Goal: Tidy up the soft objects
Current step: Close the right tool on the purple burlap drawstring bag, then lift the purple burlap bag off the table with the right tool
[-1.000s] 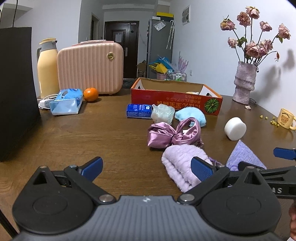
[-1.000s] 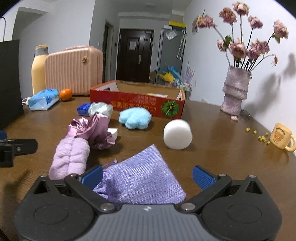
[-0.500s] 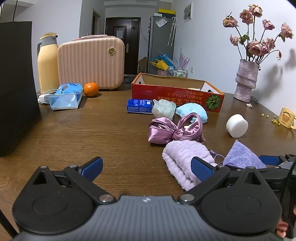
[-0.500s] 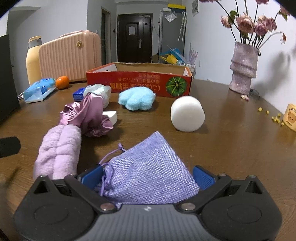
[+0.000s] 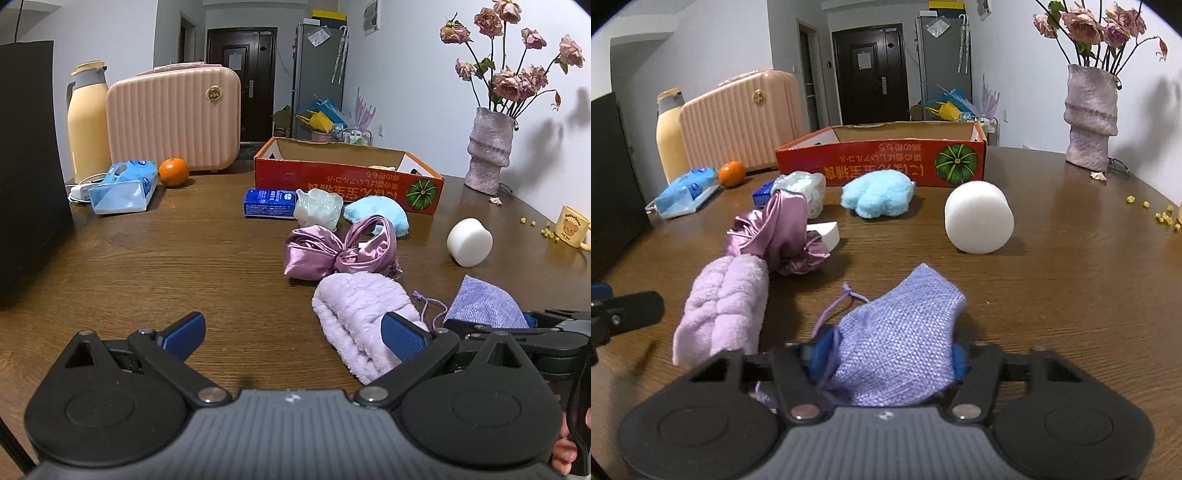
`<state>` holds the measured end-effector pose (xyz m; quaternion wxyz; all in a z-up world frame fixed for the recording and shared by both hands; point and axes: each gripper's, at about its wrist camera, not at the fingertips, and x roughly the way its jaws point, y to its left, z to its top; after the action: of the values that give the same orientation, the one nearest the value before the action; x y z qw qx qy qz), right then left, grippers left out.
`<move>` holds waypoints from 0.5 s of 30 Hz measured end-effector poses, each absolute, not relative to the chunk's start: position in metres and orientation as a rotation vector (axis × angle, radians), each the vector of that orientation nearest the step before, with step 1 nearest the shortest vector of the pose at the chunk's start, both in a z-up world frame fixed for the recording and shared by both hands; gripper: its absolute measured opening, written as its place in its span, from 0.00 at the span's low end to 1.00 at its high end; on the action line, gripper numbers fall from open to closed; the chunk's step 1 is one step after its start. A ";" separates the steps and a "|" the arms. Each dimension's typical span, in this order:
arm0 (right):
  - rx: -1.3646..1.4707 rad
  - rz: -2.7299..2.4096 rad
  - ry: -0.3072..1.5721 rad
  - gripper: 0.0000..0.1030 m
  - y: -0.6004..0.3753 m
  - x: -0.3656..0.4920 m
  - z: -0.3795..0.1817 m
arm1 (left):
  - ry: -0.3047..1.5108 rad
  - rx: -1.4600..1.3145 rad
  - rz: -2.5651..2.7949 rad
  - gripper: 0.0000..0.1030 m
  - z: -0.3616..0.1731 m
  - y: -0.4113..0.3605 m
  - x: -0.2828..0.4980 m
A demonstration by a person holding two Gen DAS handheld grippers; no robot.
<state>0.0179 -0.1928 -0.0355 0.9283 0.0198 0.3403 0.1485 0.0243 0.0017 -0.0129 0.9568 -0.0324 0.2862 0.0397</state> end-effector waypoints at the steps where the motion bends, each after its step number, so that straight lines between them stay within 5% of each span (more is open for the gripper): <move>1: 0.052 0.307 0.696 0.51 -0.195 0.018 -0.035 | 0.580 -0.066 0.080 1.00 -0.013 0.001 0.024; 15: 0.271 0.288 0.512 0.48 -0.256 0.019 -0.017 | 0.592 -0.050 0.069 1.00 -0.011 -0.014 0.034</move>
<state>0.0194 -0.2559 -0.0175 0.9481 0.1333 0.2514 0.1416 0.0335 -0.0145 -0.0106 0.9556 -0.0245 0.2916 0.0339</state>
